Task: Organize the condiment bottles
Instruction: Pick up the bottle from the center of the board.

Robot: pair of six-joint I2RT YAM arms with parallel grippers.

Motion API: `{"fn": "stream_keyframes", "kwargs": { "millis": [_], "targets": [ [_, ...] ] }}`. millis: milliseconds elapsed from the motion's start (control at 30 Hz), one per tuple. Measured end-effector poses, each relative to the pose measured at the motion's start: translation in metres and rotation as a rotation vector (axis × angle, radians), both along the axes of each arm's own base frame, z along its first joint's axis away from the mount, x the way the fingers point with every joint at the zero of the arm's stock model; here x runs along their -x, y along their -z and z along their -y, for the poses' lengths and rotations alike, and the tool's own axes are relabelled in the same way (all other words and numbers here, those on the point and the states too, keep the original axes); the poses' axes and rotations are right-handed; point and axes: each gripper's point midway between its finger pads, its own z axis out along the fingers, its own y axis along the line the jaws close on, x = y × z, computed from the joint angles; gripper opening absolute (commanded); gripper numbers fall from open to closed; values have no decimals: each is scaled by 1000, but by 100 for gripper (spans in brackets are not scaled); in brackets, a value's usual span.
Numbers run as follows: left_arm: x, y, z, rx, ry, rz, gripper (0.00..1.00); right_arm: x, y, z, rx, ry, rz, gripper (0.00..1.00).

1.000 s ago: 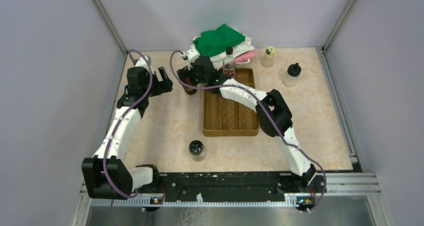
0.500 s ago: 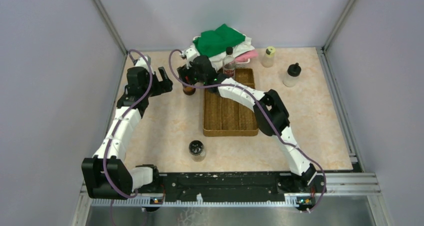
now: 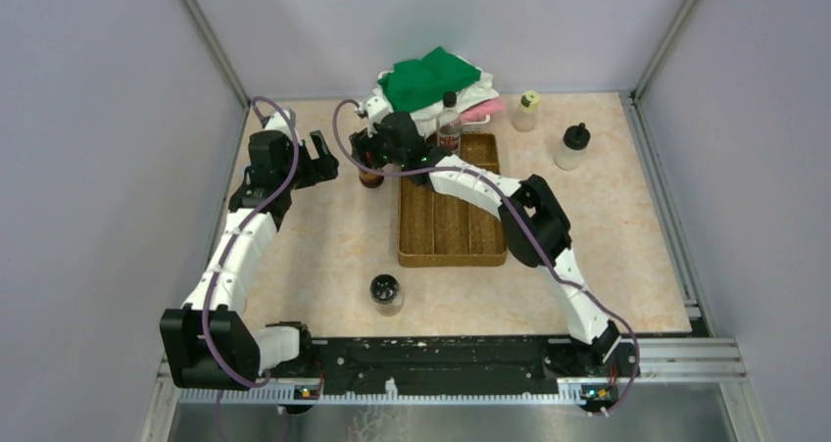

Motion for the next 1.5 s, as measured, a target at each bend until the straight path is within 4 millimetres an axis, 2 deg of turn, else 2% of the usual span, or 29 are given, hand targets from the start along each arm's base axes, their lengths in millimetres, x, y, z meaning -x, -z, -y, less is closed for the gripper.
{"fn": "stream_keyframes", "kwargs": {
  "millis": [100,633,1300,1500],
  "targets": [
    [0,0,0,0,0,0,94,7,0,5,6,-1,-4,40],
    [0,1,0,0,0,-2,94,50,-1,32,74,-23,-55,39],
    [0,3,0,0,0,-2,94,56,-13,34,77,-22,-53,35],
    [0,3,0,0,0,-2,94,57,-27,38,77,-10,-41,35]
  ]
}}
